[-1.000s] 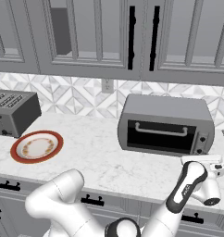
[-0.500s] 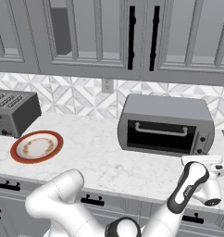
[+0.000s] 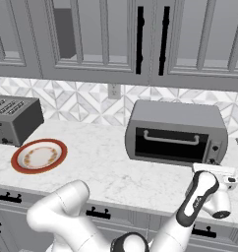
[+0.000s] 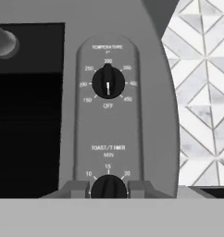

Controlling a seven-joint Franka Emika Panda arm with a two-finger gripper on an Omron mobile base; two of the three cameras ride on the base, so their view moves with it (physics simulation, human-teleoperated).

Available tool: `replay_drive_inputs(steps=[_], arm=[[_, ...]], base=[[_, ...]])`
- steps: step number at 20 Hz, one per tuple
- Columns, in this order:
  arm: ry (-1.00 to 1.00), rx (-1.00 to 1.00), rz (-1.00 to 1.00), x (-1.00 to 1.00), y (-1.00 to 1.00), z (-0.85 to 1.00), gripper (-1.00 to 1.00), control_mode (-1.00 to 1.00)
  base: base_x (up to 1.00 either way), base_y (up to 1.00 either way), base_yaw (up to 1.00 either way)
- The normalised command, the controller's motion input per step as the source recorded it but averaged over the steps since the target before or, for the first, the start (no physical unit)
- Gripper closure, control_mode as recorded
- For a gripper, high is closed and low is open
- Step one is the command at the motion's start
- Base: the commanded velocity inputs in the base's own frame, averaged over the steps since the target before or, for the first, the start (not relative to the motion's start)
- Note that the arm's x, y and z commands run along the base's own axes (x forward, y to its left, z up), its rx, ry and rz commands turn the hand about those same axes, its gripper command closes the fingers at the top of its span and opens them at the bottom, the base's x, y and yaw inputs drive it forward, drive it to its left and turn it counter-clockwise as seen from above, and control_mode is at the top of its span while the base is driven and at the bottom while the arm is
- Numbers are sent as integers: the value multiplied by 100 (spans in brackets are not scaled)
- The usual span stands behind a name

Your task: Pick up the kebab skewer and baguette bread, and place them inside the toaster oven. Close the toaster oven door and start by setting the timer.

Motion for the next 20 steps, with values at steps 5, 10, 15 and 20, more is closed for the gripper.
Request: replay_drive_inputs(steps=[5, 10, 15, 20], arm=[[-3, 22, 0, 0, 0, 4, 100, -100], [-5, 22, 2, 0, 0, 7, 100, -100], [-4, 22, 2, 0, 0, 11, 100, -100], [-2, 21, 2, 0, -1, 19, 100, -100]], base=[[0, 0, 0], [0, 0, 0], [0, 0, 0], [0, 0, 0]])
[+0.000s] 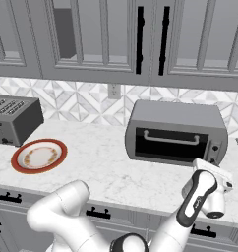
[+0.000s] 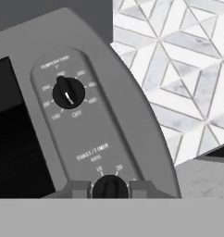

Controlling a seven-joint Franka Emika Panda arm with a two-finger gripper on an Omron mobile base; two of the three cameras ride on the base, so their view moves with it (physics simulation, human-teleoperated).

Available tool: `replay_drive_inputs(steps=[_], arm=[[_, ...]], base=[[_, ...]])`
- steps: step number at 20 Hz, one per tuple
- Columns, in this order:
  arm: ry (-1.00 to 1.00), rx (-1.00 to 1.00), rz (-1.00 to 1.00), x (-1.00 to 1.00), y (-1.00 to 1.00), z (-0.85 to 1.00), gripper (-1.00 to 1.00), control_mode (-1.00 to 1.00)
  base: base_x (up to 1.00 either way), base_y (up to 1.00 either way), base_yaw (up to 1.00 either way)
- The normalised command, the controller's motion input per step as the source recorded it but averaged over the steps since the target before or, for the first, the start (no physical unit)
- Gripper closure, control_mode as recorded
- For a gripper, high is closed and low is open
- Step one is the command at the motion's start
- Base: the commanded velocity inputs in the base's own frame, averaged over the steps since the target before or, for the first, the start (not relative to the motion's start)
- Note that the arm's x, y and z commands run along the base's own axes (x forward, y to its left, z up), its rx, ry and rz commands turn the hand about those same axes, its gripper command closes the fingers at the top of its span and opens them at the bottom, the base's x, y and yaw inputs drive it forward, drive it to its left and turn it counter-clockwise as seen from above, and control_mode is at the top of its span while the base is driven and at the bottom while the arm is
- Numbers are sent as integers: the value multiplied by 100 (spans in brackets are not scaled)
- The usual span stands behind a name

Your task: Pick up the kebab skewer and baguette bread, and place them inside the toaster oven. Close the toaster oven door and start by setting the timer.

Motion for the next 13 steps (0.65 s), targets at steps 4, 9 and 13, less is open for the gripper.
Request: replay_drive_inputs(steps=[4, 9, 13], arm=[[0, 22, 3, 0, -5, 18, 100, -100], [-2, 22, 6, 6, -2, 22, 100, -100], [-8, 21, 9, 6, -4, 25, 100, -100]], base=[[0, 0, 0], [0, 0, 0], [0, 0, 0]])
